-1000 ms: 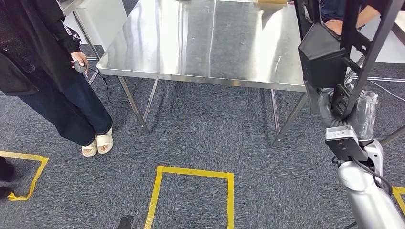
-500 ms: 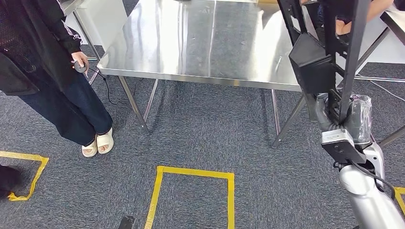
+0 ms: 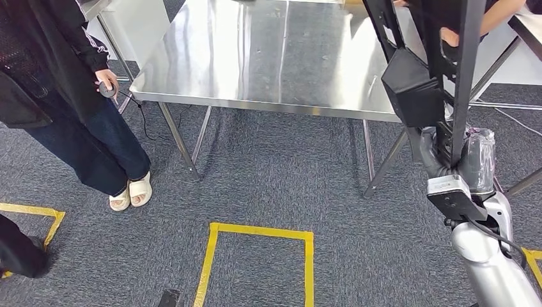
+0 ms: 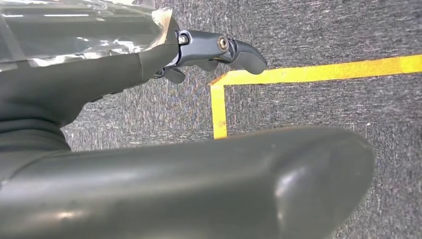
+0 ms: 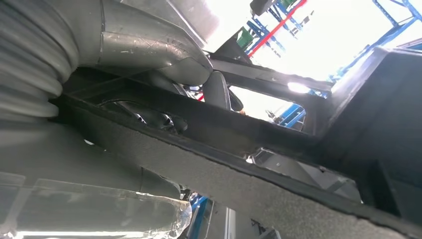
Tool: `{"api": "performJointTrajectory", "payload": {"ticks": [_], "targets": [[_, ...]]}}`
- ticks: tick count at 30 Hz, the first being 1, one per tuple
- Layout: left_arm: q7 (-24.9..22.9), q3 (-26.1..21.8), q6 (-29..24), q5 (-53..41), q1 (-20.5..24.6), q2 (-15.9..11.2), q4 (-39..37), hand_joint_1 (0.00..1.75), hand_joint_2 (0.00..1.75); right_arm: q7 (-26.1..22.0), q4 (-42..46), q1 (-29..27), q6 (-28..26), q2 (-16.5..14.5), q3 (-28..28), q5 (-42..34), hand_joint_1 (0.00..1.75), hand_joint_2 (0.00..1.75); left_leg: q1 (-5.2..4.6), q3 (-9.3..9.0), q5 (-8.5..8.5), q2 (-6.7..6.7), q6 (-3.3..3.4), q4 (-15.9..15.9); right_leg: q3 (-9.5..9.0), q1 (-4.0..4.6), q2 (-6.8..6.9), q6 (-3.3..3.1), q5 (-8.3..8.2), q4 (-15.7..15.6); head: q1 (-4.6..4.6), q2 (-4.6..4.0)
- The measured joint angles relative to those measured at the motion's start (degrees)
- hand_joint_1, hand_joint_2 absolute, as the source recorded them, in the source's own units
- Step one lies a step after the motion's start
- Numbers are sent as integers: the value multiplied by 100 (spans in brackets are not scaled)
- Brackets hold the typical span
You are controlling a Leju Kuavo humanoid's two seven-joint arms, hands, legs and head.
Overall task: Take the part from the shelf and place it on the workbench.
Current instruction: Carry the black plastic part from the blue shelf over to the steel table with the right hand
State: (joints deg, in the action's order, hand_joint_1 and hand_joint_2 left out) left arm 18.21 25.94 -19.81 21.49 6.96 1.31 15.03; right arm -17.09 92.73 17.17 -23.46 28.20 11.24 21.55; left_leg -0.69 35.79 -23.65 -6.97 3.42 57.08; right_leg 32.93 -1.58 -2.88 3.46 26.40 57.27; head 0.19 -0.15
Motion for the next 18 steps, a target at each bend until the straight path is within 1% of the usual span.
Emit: {"api": "performJointTrajectory", "payload": {"ticks": [1, 2, 3, 4, 5, 6, 7, 8, 9, 10, 11, 12, 13, 14, 15, 16, 17, 18], "targets": [[1, 9, 2, -17, 0, -3, 4, 0, 0, -1, 8, 3, 2, 9, -11, 2, 175, 175, 17, -84, 3, 14, 46, -100, 9, 10, 47, 7, 19, 42, 2, 0], [1, 17, 3, -33, -1, -6, 7, 0, 0, -3, 16, 4, 3, 16, -22, -1, 175, 175, 39, -173, 15, 38, 80, -189, 75, 22, 103, -1, 73, 193, 9, 0], [0, 23, 3, -49, -3, -9, 8, 0, 0, -5, 18, 1, 3, 22, -32, -7, 175, 175, 57, -243, 22, 64, 103, -240, 216, 23, 160, -16, 161, 466, 17, 0], [-2, 31, 4, -67, -4, -10, 8, 0, 0, -7, 21, -17, 3, 26, -39, -14, 175, 175, 63, -287, -2, 91, 112, -257, 421, 20, 188, -26, 290, 823, 19, 0], [-7, 39, 7, -78, -5, -13, 7, 0, 0, -7, 25, -58, 3, 27, -44, -21, 175, 175, 72, -313, -28, 116, 104, -253, 646, 5, 193, -20, 397, 1188, 23, 0], [-14, 50, 10, -89, -8, -13, 7, 0, 0, -4, 32, -118, 2, 28, -50, -22, 175, 175, 84, -338, -62, 131, 82, -249, 817, -18, 199, 14, 436, 1428, 24, 0], [-23, 62, 14, -98, -11, -13, 7, 0, 0, -2, 46, -181, 1, 26, -57, -16, 175, 175, 100, -365, -99, 139, 53, -243, 902, -49, 206, 72, 399, 1495, 24, 0], [-32, 72, 17, -102, -13, -13, 7, 0, 0, 1, 64, -228, -2, 22, -69, -5, 175, 175, 123, -394, -145, 143, 13, -227, 861, -86, 213, 156, 271, 1327, 24, 0], [-40, 81, 19, -106, -13, -13, 7, 0, 0, 2, 86, -259, -4, 17, -83, 7, 175, 175, 149, -420, -204, 143, -40, -188, 717, -136, 219, 262, 90, 979, 22, 0], [-46, 88, 13, -109, -11, -23, 7, 0, 0, 3, 107, -278, -7, 5, -102, 19, 175, 175, 156, -427, -282, 144, -108, -122, 564, -178, 214, 359, -60, 643, 32, 0], [-50, 95, 0, -111, -8, -33, 7, 0, 0, 5, 131, -297, -8, -7, -120, 27, 175, 175, 166, -416, -376, 145, -174, -34, 422, -210, 203, 391, -148, 367, 53, 0], [-51, 99, -20, -114, -4, -42, 7, 0, 0, 14, 155, -337, -10, -21, -138, 33, 175, 175, 157, -402, -462, 144, -226, 37, 335, -227, 196, 360, -164, 235, 65, 0], [-51, 102, -42, -118, 0, -48, 7, 0, 0, 25, 176, -387, -11, -36, -157, 43, 175, 175, 151, -392, -534, 143, -261, 82, 306, -223, 193, 281, -117, 235, 61, 0], [-52, 105, -60, -124, 4, -44, 7, 0, 0, 37, 196, -433, -12, -45, -170, 56, 175, 175, 161, -399, -583, 141, -277, 97, 284, -214, 196, 179, -65, 250, 47, 0], [-53, 106, -73, -130, 10, -40, 9, 0, 0, 50, 217, -468, -13, -54, -182, 72, 175, 175, 167, -427, -610, 169, -290, 96, 256, -204, 203, 100, -19, 277, 18, 0], [-53, 107, -83, -139, 19, -34, 13, 0, 0, 58, 240, -482, -11, -57, -198, 91, 175, 175, 178, -427, -630, 257, -303, 161, 209, -193, 208, 35, 28, 284, -10, 0], [-53, 108, -90, -145, 37, -28, 17, 0, 0, 61, 265, -481, -9, -61, -214, 108, 175, 175, 181, -348, -663, 379, -317, 342, 144, -177, 217, -26, 82, 285, -27, 0], [-51, 109, -95, -150, 54, -21, 22, 0, 0, 63, 289, -476, -4, -62, -231, 121, 175, 175, 182, -163, -725, 514, -327, 663, 63, -158, 234, -80, 147, 283, -44, 0]]}}
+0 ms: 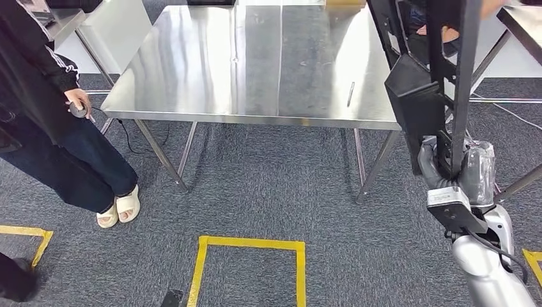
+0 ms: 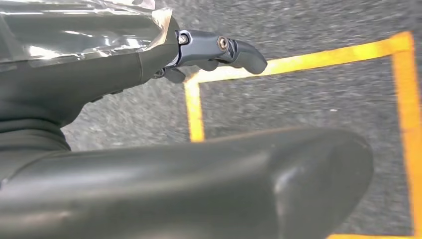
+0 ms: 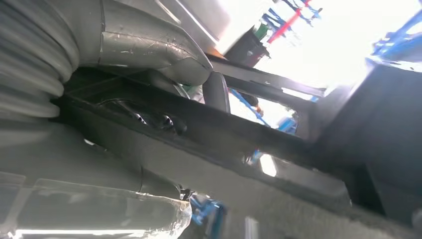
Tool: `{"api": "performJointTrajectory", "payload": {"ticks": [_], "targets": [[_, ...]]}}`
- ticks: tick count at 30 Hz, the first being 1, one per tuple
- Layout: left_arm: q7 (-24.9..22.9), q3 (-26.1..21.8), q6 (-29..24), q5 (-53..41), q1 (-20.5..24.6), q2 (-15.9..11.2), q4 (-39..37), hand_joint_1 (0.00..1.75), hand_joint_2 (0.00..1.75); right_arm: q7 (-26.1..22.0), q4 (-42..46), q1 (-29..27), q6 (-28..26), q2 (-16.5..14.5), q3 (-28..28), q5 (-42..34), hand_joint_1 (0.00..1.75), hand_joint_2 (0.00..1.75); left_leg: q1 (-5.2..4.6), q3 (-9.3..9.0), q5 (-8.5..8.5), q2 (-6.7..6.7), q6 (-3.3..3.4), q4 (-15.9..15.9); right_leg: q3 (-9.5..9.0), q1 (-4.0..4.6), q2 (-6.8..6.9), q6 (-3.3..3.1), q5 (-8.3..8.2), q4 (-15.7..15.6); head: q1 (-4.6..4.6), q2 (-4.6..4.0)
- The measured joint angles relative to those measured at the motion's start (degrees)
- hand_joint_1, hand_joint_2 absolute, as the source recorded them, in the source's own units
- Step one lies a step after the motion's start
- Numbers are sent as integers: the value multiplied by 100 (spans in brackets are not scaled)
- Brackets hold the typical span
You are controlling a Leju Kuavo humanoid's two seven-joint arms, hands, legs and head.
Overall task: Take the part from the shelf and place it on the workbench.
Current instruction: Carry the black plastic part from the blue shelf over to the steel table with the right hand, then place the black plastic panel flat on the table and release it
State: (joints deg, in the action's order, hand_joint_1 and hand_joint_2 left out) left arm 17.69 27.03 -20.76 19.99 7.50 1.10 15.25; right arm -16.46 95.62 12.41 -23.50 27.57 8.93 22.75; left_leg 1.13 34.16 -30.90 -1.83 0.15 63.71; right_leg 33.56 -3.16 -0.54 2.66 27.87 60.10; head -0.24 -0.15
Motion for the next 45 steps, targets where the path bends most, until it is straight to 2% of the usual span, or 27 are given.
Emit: {"api": "performJointTrajectory", "payload": {"ticks": [3, 5, 7, 8, 10, 12, 14, 16, 19, 20, 21, 22, 23, 24, 25, 26, 27, 28, 30, 31, 33, 35, 36, 38, 40, 43, 45], "targets": [[1, 7, -4, -4, 17, 22, 1, 0, 0, -1, 16, 9, 44, -7, -36, 13, 175, 175, -7, 926, -131, 166, 11, 1155, -234, 67, 60, -73, 211, -7, -22, 0], [1, 9, -5, -3, 3, 25, 1, 0, 0, -1, 14, 14, 68, -13, -42, 16, 175, 175, -52, 1231, 265, 167, 101, 1100, -426, 99, 82, -86, 365, -22, -24, 0], [1, 9, -5, 0, -6, 18, 0, 0, 0, -2, 12, 21, 81, -24, -44, 13, 175, 175, -164, 1131, 988, 171, 289, 302, -655, 118, 104, -88, 515, -96, -29, 0], [1, 9, -6, 1, -10, 8, -2, 0, 0, -3, 8, 20, 87, -35, -44, 12, 175, 175, -227, 995, 1231, 186, 391, -81, -771, 141, 116, -76, 574, -175, -25, 0], [2, 10, -9, 6, -17, -8, -6, 0, 0, -4, -1, 20, 100, -56, -44, 10, 175, 175, -313, 747, 1318, 214, 545, -527, -1011, 161, 131, -28, 618, -405, -25, 0], [6, 11, -13, 15, -12, -10, -6, 0, 0, -4, -7, 51, 108, -64, -50, 11, 175, 175, -341, 506, 1160, 198, 602, -717, -1187, 177, 140, 114, 484, -470, -43, 0], [14, 9, -16, 24, -10, 4, -5, 0, 0, -11, -18, 105, 112, -64, -55, 8, 175, 175, -339, 199, 1052, 147, 598, -924, -1014, 176, 129, 218, 254, 8, -68, -1], [20, 8, -16, 38, -9, 18, -5, 0, 0, -19, -40, 145, 115, -70, -54, 1, 175, 175, -316, -82, 925, 90, 581, -1057, -485, 169, 87, 140, 233, 781, -83, -1], [30, 7, -13, 52, -28, 33, -6, 0, 0, -21, -90, 155, 134, -76, -49, -5, 175, 175, -304, -431, 640, -7, 539, -1098, 271, 183, 54, 9, 847, 1211, -85, 0], [36, 7, -13, 57, -41, 40, -6, 0, 0, -23, -111, 160, 144, -77, -45, -7, 175, 175, -303, -574, 527, -37, 519, -1099, 420, 174, 53, 34, 1050, 1093, -85, 0], [40, 7, -14, 61, -52, 43, -7, 0, 0, -27, -135, 169, 152, -78, -41, -10, 175, 175, -301, -733, 403, -64, 498, -1098, 513, 155, 55, 117, 1094, 852, -85, 0], [43, 7, -15, 67, -64, 43, -8, 0, 0, -32, -166, 176, 159, -80, -34, -15, 175, 175, -301, -861, 274, -82, 478, -1101, 557, 125, 59, 275, 862, 517, -85, 0], [45, 5, -15, 75, -69, 39, -14, 0, 0, -39, -203, 184, 166, -84, -23, -22, 175, 175, -301, -996, 138, -94, 456, -1090, 573, 99, 76, 448, 410, 172, -85, -1], [48, 4, -17, 83, -77, 36, -21, 0, 0, -44, -242, 200, 174, -90, -7, -33, 175, 175, -303, -1113, 2, -107, 429, -1092, 522, 95, 116, 539, -87, -117, -84, -1], [50, 3, -18, 91, -79, 35, -26, 0, 0, -51, -271, 218, 182, -95, 9, -42, 175, 175, -297, -1213, -120, -111, 405, -1117, 452, 117, 141, 542, -487, -307, -98, -1], [51, 1, -19, 96, -72, 35, -31, 0, 0, -56, -290, 254, 188, -98, 20, -47, 175, 175, -288, -1321, -173, -106, 381, -1101, 358, 145, 159, 449, -687, -403, -109, -1], [53, 0, -20, 99, -62, 42, -30, 0, 0, -58, -298, 309, 192, -92, 27, -50, 175, 175, -279, -1342, -139, -91, 361, -1002, 227, 176, 154, 285, -699, -452, -118, -1], [54, -2, -20, 99, -48, 45, -28, 0, 0, -64, -298, 366, 192, -87, 27, -49, 175, 175, -260, -1273, -36, -52, 345, -758, 131, 183, 127, 144, -653, -496, -129, -1], [54, -5, -20, 99, -28, 59, -28, 0, 0, -73, -301, 471, 191, -85, 34, -52, 175, 175, -231, -813, 166, 33, 297, 82, -68, 161, 122, -82, -563, -557, -132, -1], [55, -6, -20, 99, -27, 61, -28, 0, 0, -78, -301, 501, 191, -90, 41, -57, 175, 175, -206, -509, 98, 61, 264, 481, -143, 145, 131, -152, -516, -575, -136, 0], [67, -9, -20, 111, -31, 69, -28, 0, 0, -84, -307, 541, 196, -94, 56, -74, 175, 175, -136, 22, -359, 74, 179, 919, -271, 106, 135, -188, -425, -597, -140, 0], [90, -16, -20, 140, -35, 69, -28, 0, 0, -99, -330, 587, 217, -99, 76, -98, 175, 175, -30, 343, -695, 86, 68, 863, -393, 29, 122, -110, -315, -610, -142, 0], [103, -21, -21, 153, -39, 67, -28, 0, 0, -109, -347, 618, 232, -106, 89, -109, 175, 175, 28, 402, -626, 103, 7, 654, -457, -21, 117, -50, -253, -608, -142, 0], [130, -34, -24, 170, -56, 80, -28, 0, 0, -126, -386, 698, 264, -122, 118, -137, 175, 175, 161, 384, 25, 173, -128, -32, -565, -91, 112, 98, -120, -576, -154, 0], [148, -44, -34, 181, -69, 106, -31, 0, 0, -146, -442, 796, 294, -116, 144, -201, 175, 175, 239, 397, 535, 325, -201, -440, -579, -93, 111, 253, 25, -484, -193, 0], [140, -48, -33, 190, -80, 130, -31, 0, 0, -208, -545, 916, 299, -76, 187, -305, 175, 175, 189, 434, 690, 361, -60, -368, -609, -99, 155, 438, 200, -470, -173, 0], [128, -49, -8, 180, -49, 119, -27, 0, 0, -229, -589, 948, 265, -79, 209, -299, 175, 175, 160, 403, 694, 306, 60, -357, -565, -127, 159, 430, 326, -289, -128, 0]]}}
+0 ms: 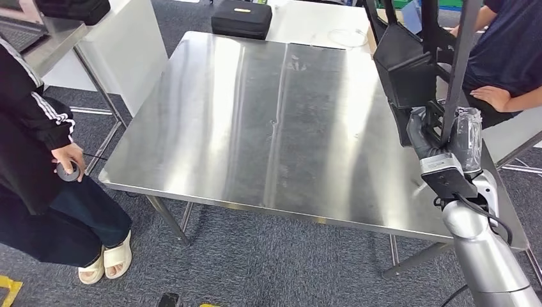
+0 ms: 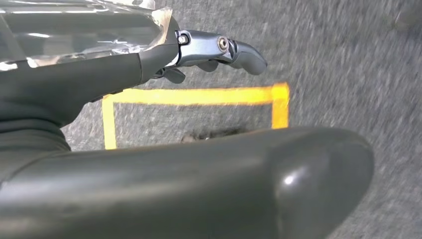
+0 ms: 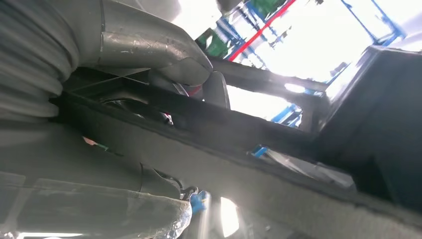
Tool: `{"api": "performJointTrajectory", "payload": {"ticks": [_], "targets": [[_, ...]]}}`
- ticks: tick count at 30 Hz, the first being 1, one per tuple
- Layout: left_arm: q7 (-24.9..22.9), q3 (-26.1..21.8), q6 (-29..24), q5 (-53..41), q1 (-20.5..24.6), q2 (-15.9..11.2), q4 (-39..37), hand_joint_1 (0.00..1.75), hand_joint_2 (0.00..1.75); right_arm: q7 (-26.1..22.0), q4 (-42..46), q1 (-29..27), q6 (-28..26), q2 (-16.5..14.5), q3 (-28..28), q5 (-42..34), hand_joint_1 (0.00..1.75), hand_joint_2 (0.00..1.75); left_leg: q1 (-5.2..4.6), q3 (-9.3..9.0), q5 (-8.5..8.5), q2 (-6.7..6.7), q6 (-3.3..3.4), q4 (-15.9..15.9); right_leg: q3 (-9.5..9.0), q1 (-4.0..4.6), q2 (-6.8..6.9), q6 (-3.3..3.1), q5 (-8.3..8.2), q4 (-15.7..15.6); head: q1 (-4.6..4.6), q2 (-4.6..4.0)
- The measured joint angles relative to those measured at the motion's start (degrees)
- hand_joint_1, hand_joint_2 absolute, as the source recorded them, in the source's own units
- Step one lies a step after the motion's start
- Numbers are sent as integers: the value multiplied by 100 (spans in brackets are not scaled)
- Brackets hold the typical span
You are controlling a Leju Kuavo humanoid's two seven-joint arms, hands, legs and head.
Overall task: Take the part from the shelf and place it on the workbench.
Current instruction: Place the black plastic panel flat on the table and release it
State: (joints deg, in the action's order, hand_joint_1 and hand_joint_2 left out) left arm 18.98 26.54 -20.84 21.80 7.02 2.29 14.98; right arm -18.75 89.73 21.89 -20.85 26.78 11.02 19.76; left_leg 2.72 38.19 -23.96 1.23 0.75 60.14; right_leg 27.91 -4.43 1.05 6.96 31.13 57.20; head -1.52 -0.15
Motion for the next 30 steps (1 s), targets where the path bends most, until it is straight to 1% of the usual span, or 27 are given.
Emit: {"api": "performJointTrajectory", "payload": {"ticks": [1, 2, 3, 4, 5, 6, 7, 8, 9, 10, 11, 12, 14, 20, 25, 30], "targets": [[-5, -1, 15, -3, 24, -7, 3, 0, 0, -3, -14, 9, -27, -2, 5, 16, 175, 175, -19, -28, -20, -24, 53, -7, 157, 11, -6, -42, 119, 302, 23, 0], [-9, -1, 31, -7, 44, -10, 5, 0, 0, -4, -26, 15, -54, -6, 12, 37, 175, 175, -56, -55, -54, -49, 103, -9, 403, 52, -14, -94, 260, 724, 43, 0], [-15, -1, 45, -9, 57, -10, 5, 0, 0, -3, -36, 15, -76, -8, 18, 53, 175, 175, -99, -85, -88, -74, 152, -9, 683, 102, -23, -133, 381, 1162, 53, 0], [-22, -1, 55, -11, 63, -9, 5, 0, 0, -1, -49, 10, -89, -10, 25, 68, 175, 175, -150, -122, -129, -104, 199, -9, 950, 157, -34, -159, 437, 1513, 59, 0], [-29, 1, 63, -14, 65, -9, 5, 0, 0, 2, -61, 5, -94, -12, 30, 78, 175, 175, -201, -167, -170, -136, 238, -9, 1137, 211, -44, -173, 401, 1673, 63, 0], [-35, 1, 67, -14, 66, -9, 5, 0, 0, 4, -72, 1, -96, -13, 32, 86, 175, 175, -253, -227, -215, -170, 268, -9, 1207, 263, -53, -180, 249, 1574, 63, 0], [-38, 2, 69, -14, 68, -11, 6, 0, 0, 4, -79, 1, -96, -13, 33, 90, 175, 175, -299, -299, -265, -202, 293, -10, 1179, 319, -62, -196, 11, 1268, 65, 0], [-40, 2, 71, -14, 71, -10, 6, 0, 0, 4, -83, 5, -97, -13, 33, 91, 175, 175, -332, -360, -313, -227, 311, -14, 1086, 379, -77, -241, -256, 870, 66, 0], [-40, 1, 74, -14, 76, -10, 6, 0, 0, 4, -85, 11, -102, -12, 32, 91, 175, 175, -371, -416, -359, -254, 315, -15, 974, 436, -87, -300, -478, 514, 57, 0], [-42, 1, 77, -14, 80, -8, 6, 0, 0, 4, -86, 19, -107, -12, 32, 91, 175, 175, -396, -448, -393, -273, 311, -20, 892, 478, -94, -361, -613, 289, 50, 0], [-47, 1, 83, -16, 83, -7, 5, 0, 0, 4, -88, 24, -112, -13, 32, 91, 175, 175, -416, -461, -419, -284, 320, -20, 851, 492, -101, -410, -672, 196, 38, 0], [-55, 2, 89, -19, 85, -9, 5, 0, 0, 4, -91, 28, -115, -13, 32, 93, 175, 175, -431, -471, -436, -290, 329, -19, 831, 494, -100, -428, -678, 179, 32, 0], [-78, 3, 97, -23, 84, -14, 5, 0, 0, -3, -99, 37, -97, -13, 33, 88, 175, 175, -426, -477, -451, -282, 364, -32, 830, 480, -105, -434, -681, 167, 33, 0], [-121, 4, 107, -4, 86, -37, 5, 0, 0, -131, -198, 147, 66, -10, 85, -3, 175, 175, -427, -502, -466, -274, 346, -87, 830, 481, -110, -477, -651, 163, 35, 0], [-131, 4, 108, 30, 84, -42, 5, 0, 0, -166, -320, 378, 149, -12, 231, 2, 175, 175, -424, -509, -466, -272, 341, -92, 826, 483, -112, -485, -647, 163, 33, 0], [-132, 4, 108, 35, 82, -43, 5, 0, 0, -170, -392, 465, 150, -12, 315, 2, 175, 175, -423, -518, -462, -270, 335, -92, 816, 484, -112, -486, -648, 164, 35, 0]]}}
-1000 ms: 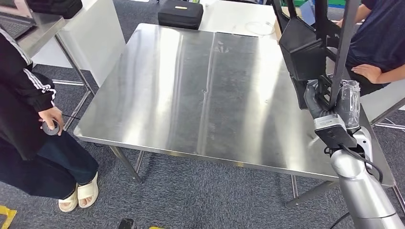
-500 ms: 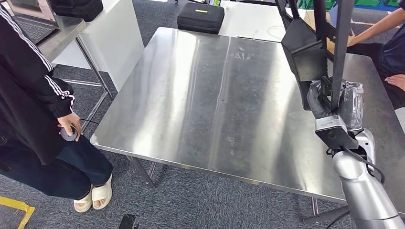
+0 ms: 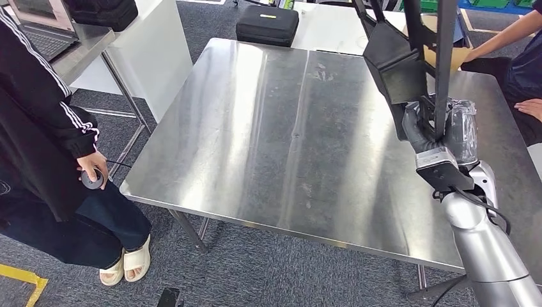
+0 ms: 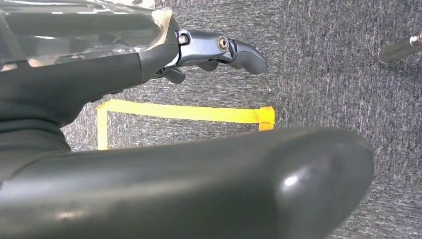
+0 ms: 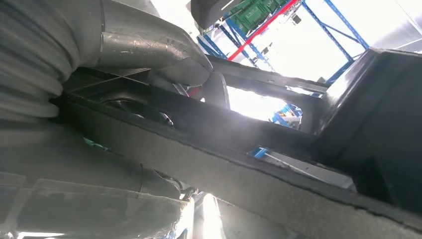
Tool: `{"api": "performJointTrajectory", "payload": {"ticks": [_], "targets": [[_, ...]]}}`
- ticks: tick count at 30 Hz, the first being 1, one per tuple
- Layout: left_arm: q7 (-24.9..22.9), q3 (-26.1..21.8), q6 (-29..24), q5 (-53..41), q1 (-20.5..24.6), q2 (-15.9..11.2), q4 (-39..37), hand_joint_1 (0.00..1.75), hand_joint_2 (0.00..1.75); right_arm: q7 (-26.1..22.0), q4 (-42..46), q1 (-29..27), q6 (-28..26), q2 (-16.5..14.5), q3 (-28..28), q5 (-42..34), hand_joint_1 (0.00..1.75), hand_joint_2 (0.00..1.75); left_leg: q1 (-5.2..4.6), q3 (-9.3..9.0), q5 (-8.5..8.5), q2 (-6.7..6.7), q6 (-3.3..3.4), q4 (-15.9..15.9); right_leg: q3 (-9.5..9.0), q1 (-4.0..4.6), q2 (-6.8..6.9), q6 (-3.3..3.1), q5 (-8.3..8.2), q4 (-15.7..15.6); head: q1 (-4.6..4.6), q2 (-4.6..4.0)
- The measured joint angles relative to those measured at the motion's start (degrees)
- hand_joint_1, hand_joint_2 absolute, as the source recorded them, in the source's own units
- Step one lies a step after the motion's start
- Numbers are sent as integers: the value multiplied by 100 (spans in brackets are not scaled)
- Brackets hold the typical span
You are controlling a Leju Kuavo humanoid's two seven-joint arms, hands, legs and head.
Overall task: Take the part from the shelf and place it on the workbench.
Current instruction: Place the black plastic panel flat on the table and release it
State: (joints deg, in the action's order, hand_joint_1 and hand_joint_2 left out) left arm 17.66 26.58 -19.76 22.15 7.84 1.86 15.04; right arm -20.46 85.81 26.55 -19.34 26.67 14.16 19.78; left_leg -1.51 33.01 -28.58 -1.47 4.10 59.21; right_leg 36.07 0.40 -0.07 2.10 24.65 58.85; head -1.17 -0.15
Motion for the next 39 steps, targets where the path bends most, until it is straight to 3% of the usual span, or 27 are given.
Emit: {"api": "performJointTrajectory", "payload": {"ticks": [5, 10, 17, 22, 26, 31, 35, 39], "targets": [[-10, 0, 4, 10, -1, -5, 0, 0, 0, 6, -121, 204, 45, 2, 138, -14, 175, 175, -3, -1, 0, 6, 0, 0, -2, -3, -4, 0, -1, 1, 1, 0], [-59, 18, 17, -4, 9, -2, 0, 0, 0, 412, -690, 1120, 116, -28, 597, 300, 175, 175, -6, -7, 0, 23, 0, 1, -4, -5, -20, 1, -3, 0, 0, 0], [-184, 128, 52, -57, 29, 13, 0, 0, 0, 816, -2600, 2624, -4, -318, 1486, 781, 175, 175, -5, -11, 2, 24, -1, 2, -7, -3, -21, 1, -5, 3, -1, 0], [-161, 196, 52, -64, 27, 34, 0, 0, 0, 1088, -3940, 3305, -440, -614, 2035, 1123, 175, 175, -5, -11, 2, 18, -1, 1, -3, -1, -19, 1, -4, 2, 0, 0], [-150, 291, 50, -148, 18, 70, 0, 0, 0, 1238, -4614, 3465, -824, -644, 2204, 1167, 175, 175, -5, -12, 10, 13, -4, -28, -4, -2, -17, 2, -6, -26, 1, 0], [-181, 422, 41, -251, 17, 95, 0, 0, 0, 1282, -5223, 3404, -1395, -395, 2285, 1287, 175, 175, -6, -11, 12, 14, -5, -51, -3, -3, -17, 5, -6, -53, 0, 0], [-185, 514, -9, -308, 16, 131, 0, 0, 0, 1199, -5480, 2991, -1905, -139, 2283, 1280, 175, 175, -4, -11, 10, 13, -3, -70, -5, -2, -16, 6, -5, -73, 2, 0], [-186, 559, -17, -328, 15, 144, 0, 0, 0, 1149, -5560, 2594, -1975, 16, 2264, 1263, 175, 175, -8, -6, 6, 23, -2, -80, 4, -8, -23, 6, -5, -76, -2, 0]]}}
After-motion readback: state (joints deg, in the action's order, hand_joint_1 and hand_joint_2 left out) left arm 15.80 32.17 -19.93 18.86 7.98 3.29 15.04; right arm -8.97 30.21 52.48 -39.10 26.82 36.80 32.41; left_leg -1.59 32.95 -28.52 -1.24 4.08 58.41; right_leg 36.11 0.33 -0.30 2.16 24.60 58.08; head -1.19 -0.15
